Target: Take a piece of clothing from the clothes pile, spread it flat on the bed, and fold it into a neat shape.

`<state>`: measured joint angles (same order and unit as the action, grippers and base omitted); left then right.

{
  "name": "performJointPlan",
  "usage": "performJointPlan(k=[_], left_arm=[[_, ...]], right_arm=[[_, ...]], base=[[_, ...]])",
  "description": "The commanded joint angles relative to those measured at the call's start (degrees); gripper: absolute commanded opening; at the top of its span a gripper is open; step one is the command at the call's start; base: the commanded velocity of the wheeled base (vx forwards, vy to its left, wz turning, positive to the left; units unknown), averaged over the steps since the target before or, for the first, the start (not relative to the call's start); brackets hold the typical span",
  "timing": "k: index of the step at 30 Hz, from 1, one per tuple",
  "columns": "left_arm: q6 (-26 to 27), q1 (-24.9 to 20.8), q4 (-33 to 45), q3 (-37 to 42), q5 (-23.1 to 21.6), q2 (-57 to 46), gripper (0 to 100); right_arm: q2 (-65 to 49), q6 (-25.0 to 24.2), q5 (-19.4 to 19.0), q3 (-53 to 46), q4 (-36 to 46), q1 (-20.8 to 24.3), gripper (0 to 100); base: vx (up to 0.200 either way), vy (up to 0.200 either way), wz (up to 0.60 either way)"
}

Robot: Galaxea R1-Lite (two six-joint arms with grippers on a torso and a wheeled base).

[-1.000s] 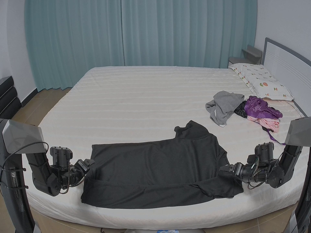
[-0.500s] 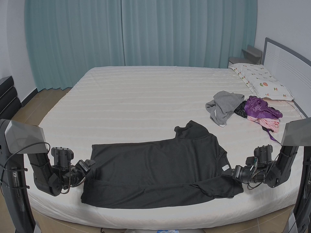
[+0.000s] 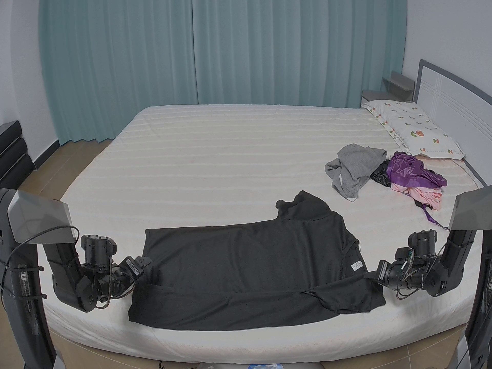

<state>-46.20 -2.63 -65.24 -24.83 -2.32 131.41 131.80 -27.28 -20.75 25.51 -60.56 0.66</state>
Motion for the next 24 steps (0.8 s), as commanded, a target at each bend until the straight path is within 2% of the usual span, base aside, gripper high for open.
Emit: performJointPlan(k=[1, 10, 15, 16, 24], left_arm=[[2.0, 0.0, 0.2, 0.8, -0.1, 0.3, 100], [3.3, -0.9, 0.2, 1.0, -0.1, 0.9, 100], [5.8, -1.3, 0.1, 0.9, -0.1, 1.6, 100], [5.8, -1.3, 0.1, 0.9, -0.1, 1.6, 0], [6.4, -1.4, 0.3, 1.7, 0.8, 2.1, 0]], right_arm=[[-0.1, -0.1, -0.1, 0.0, 0.0, -0.7, 0], [0.4, -0.1, -0.1, 0.1, 0.0, -1.2, 0], [0.6, -0.1, -0.2, 0.1, 0.0, -0.9, 0], [0.6, -0.1, -0.2, 0.1, 0.0, -0.9, 0], [0.6, -0.1, -0.1, 0.0, 0.0, -0.7, 0]], base=[[0.000, 0.000, 0.00], [0.000, 0.000, 0.00], [0.000, 0.000, 0.00], [0.000, 0.000, 0.00], [0.000, 0.000, 0.00]])
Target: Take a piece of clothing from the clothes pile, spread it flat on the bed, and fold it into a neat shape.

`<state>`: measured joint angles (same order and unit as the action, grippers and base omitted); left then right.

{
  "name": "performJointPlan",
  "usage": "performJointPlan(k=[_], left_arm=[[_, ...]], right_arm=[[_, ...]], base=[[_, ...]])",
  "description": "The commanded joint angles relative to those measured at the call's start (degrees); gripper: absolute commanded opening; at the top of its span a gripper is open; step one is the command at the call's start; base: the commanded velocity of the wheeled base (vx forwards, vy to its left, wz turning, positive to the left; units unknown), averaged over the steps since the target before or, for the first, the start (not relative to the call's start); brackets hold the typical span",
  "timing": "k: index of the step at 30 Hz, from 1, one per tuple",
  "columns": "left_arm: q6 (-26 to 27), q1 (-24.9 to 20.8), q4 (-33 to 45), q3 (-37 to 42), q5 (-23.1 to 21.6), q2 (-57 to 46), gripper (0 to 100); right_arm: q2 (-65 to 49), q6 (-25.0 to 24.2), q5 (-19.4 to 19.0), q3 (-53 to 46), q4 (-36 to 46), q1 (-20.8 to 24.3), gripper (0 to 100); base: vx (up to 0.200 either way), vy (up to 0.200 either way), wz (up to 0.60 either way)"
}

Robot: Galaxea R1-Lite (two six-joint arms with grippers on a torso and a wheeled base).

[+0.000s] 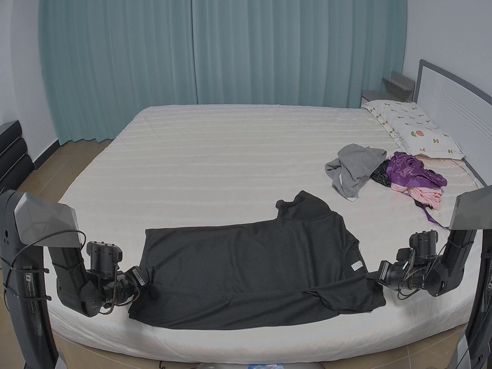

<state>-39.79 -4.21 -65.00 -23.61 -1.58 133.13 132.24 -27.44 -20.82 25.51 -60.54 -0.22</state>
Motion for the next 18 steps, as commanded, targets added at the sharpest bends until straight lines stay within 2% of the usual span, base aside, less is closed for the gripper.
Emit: performJointPlan(k=[1, 7, 18], left_arm=[[0.0, 0.3, 0.0, 0.8, 0.1, 0.4, 0], [0.0, 1.1, -0.4, 1.1, 3.2, 0.4, 0], [0.0, 1.2, -0.3, 1.6, 3.5, 0.5, 0]], right_arm=[[0.1, 0.1, 0.0, 0.0, 0.0, 0.1, 0], [0.0, 0.0, 0.1, 0.1, 0.0, 0.4, 0], [1.7, -0.4, 0.7, -0.1, -5.0, 1.6, 0]], base=[[0.000, 0.000, 0.00], [0.000, 0.000, 0.00], [0.000, 0.000, 0.00]])
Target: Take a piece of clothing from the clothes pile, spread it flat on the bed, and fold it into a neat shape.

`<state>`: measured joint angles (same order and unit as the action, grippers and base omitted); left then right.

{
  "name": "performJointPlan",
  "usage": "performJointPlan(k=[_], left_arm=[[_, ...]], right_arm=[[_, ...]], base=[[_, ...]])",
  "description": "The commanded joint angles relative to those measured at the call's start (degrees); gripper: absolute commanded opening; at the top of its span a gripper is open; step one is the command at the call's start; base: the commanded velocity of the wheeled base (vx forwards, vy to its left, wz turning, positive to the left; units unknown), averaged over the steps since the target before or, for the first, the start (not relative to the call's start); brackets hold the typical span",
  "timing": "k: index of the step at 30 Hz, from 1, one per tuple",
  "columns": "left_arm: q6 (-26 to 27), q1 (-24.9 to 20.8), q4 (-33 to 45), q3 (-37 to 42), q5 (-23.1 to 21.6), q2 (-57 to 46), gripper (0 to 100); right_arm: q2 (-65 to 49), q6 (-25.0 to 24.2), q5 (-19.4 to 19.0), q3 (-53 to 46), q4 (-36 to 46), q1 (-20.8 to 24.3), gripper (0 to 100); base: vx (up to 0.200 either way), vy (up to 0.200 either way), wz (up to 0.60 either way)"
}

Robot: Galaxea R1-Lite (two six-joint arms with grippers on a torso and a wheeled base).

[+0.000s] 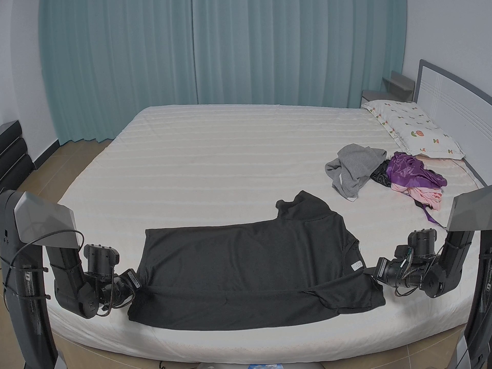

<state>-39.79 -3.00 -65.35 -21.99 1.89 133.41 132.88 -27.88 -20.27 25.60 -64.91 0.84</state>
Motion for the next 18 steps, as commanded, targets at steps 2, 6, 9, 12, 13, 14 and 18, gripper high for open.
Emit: performJointPlan(k=[2, 6, 9, 12, 13, 14, 18], left_arm=[[0.0, 0.0, 0.2, 0.0, 0.0, 0.2, 0], [-0.1, 0.0, 0.3, 0.0, 0.0, 0.2, 100], [-0.5, 0.0, 0.1, -0.3, 0.0, 0.2, 100], [-0.6, 0.5, -0.3, -0.1, -0.6, -0.3, 100], [-0.6, 0.6, -0.3, -0.2, -0.7, -0.4, 100], [-0.6, 0.7, -0.4, -0.4, -0.7, -0.5, 100], [-0.7, 1.6, -2.0, -0.8, -0.6, -0.5, 100]], right_arm=[[1.2, 0.0, 0.1, -0.7, -0.7, 0.7, 100], [1.1, -0.1, 0.1, -0.8, -0.8, 0.8, 100], [0.2, -0.9, -0.2, -0.9, -0.9, 0.5, 100], [-1.0, -4.0, -0.5, -0.7, -1.3, -0.2, 100], [-1.3, -5.1, -0.6, -0.6, -1.4, -0.5, 100], [-1.7, -6.7, -0.6, -0.5, -1.6, -1.0, 100], [-2.1, -10.2, -0.6, 0.0, -2.0, -1.7, 100]], base=[[0.000, 0.000, 0.00], [0.000, 0.000, 0.00], [0.000, 0.000, 0.00], [0.000, 0.000, 0.00], [0.000, 0.000, 0.00], [0.000, 0.000, 0.00], [0.000, 0.000, 0.00]])
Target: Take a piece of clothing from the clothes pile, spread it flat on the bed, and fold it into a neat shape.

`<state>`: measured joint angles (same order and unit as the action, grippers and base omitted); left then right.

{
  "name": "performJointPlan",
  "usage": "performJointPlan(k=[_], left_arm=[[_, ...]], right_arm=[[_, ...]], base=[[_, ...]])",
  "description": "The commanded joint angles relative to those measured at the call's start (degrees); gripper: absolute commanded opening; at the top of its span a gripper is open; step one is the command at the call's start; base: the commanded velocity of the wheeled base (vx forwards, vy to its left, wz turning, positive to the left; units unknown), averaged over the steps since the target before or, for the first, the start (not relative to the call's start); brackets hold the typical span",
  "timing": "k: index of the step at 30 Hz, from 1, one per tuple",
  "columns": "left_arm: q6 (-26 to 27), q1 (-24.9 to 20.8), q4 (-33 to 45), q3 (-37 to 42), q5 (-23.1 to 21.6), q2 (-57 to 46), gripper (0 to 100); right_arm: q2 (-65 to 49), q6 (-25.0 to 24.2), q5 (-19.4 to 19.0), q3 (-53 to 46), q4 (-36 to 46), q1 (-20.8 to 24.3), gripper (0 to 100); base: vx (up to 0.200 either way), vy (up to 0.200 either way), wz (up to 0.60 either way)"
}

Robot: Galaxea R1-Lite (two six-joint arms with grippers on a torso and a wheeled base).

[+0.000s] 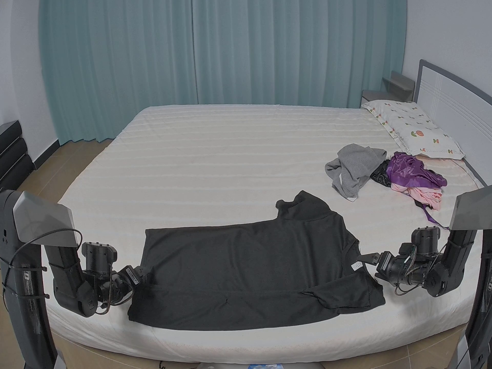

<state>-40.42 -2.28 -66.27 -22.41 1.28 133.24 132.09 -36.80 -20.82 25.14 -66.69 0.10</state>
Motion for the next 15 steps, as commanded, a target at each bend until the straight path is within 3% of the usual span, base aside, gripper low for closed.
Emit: performJointPlan(k=[1, 5, 8, 15], left_arm=[[-0.2, 1.0, -1.8, -0.4, 0.2, -0.4, 100], [-2.1, 1.1, -5.3, 0.4, 0.5, -0.4, 100], [-2.0, 1.1, -6.8, 0.5, 0.5, 0.3, 100], [-2.1, 1.1, -7.0, 0.7, -0.1, -0.8, 100]], right_arm=[[-1.4, -1.6, -0.1, 0.4, -0.2, -1.0, 100], [-1.5, -2.4, -0.1, 0.4, -0.4, -1.1, 100], [-1.5, -2.8, 0.0, 0.4, -0.4, -0.9, 100], [-1.5, -2.8, 0.1, 0.1, -0.4, -0.4, 100]], base=[[0.000, 0.000, 0.00], [0.000, 0.000, 0.00], [0.200, 0.000, 0.00], [0.000, 0.000, 0.00]])
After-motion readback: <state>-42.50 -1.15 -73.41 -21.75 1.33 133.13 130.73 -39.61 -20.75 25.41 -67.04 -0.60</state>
